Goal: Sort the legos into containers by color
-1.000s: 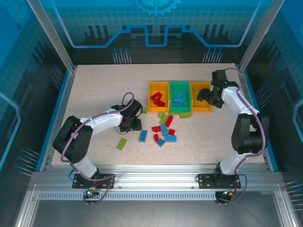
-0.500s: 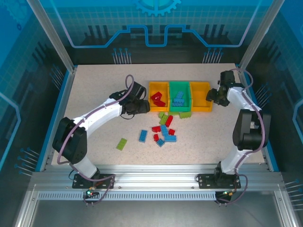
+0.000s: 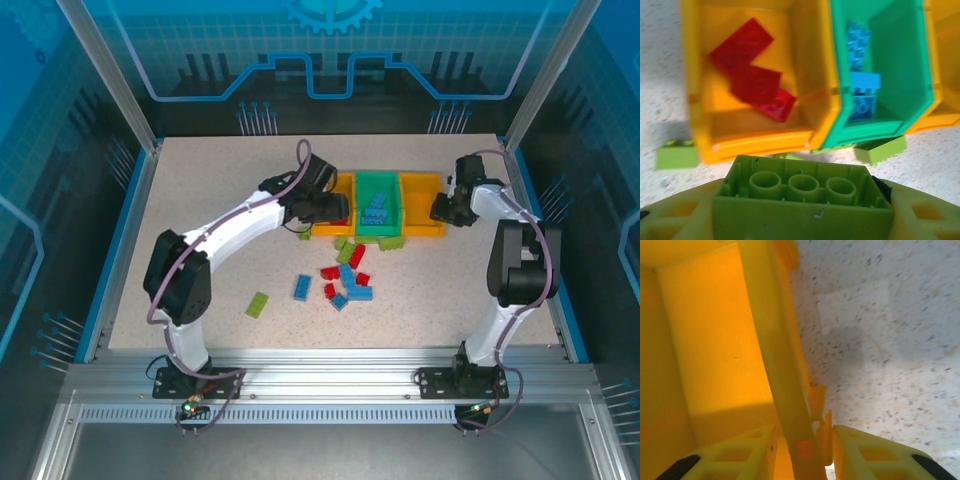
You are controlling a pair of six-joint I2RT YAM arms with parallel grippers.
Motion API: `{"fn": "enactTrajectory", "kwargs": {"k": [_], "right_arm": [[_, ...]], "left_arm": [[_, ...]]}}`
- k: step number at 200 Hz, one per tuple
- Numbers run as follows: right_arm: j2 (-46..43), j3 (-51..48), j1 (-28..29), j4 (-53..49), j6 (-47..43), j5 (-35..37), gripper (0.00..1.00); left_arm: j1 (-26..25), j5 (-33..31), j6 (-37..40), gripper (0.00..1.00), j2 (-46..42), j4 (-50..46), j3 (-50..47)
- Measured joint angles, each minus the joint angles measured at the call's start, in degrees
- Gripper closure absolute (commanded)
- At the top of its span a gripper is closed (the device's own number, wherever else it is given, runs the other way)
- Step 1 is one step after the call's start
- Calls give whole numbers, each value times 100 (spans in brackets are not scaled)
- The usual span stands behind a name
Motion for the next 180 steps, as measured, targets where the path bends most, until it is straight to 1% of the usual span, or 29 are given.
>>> {"fn": "enactTrajectory", "kwargs": {"k": [29,57,65,78,82,91,100,110,120,180], "right_arm": [[-4,-103,293,22,90,-55,67],[-55,-170,599,81,212,-94,63],[-72,-190,658,90,245,-120,59],[-122,-234,730,122,315,-175,56],[-142,-240,743,118,352,-184,53],[-177,-243,761,120,385,-214,43],[-223,-243,761,120,463,-225,36],[-293,-247,754,120,476,-227,30],[-389,-289,737,140,544,-232,27],[-1274,-914,393,107,664,-243,23]], "left_arm": [[-114,107,0,49,498,79,673],[-192,219,-4,49,905,190,1152],[-203,264,-4,49,1016,223,1274],[-214,365,-11,49,1228,289,1488],[-216,398,-17,49,1309,304,1561],[-223,459,-37,49,1473,332,1746],[-229,527,-50,49,1670,378,1963],[-247,608,-72,49,1891,417,2214],[-267,699,-138,49,2094,463,2437],[-356,1231,-660,48,3224,728,3674]]}}
